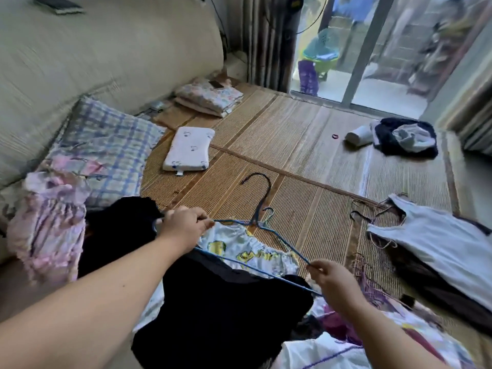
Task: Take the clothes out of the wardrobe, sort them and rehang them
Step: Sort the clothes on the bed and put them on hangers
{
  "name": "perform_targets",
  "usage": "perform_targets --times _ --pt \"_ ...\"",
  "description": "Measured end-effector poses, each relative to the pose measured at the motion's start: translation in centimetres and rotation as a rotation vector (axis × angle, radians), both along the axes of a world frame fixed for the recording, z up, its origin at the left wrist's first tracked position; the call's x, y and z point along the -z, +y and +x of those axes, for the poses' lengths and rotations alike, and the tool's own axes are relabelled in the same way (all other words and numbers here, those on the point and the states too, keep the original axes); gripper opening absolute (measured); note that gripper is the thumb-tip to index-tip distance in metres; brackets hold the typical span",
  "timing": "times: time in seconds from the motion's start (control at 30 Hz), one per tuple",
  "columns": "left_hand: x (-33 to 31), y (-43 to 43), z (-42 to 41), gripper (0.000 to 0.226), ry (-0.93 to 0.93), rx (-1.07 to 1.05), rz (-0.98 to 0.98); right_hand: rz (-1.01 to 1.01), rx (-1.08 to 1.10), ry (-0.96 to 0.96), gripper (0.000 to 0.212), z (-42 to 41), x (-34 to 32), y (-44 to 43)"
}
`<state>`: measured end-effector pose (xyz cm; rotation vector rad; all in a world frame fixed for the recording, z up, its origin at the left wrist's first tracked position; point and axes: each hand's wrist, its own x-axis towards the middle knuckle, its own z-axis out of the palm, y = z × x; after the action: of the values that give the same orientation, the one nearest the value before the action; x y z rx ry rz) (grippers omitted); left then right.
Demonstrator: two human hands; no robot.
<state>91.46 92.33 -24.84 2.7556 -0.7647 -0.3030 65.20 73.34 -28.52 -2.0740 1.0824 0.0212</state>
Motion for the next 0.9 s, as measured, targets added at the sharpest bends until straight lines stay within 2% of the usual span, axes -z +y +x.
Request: perform_targets --times 0.17,0.3,0.47,0.53,0.67,0.77,0.9 --pt "9.5 -5.2 6.0 0.021 0.119 0.087 0.041 0.013 0.136 0.058 0.018 5.0 8.8 -2.3" --pt "16.6 -9.1 9.6 0.023 0.147 0.103 0.067 0.014 0.203 0.117 0.018 8.4 15.4 -4.5" --pt "21.6 -13.8 12.2 0.021 0.135 0.120 0.039 0.029 0.241 0.140 0.019 10.9 19.7 -7.8" --pt "22.6 -15.4 12.5 0.030 0.115 0.125 -0.002 0.036 0.281 0.136 0.026 11.8 20.5 -8.8" --pt "23.8 -16.7 9.5 0.066 0.197 0.240 0.037 -0.023 0.347 0.175 0.059 11.9 21.5 -8.8" --pt "24.1 -16.5 4.8 0.070 0.278 0.386 0.071 0.018 0.338 0.198 0.062 9.7 21.4 -7.1" --pt "23.2 -16.4 -2.3 0.068 0.372 0.501 0.068 0.023 0.256 0.171 0.056 5.1 19.5 -5.8"
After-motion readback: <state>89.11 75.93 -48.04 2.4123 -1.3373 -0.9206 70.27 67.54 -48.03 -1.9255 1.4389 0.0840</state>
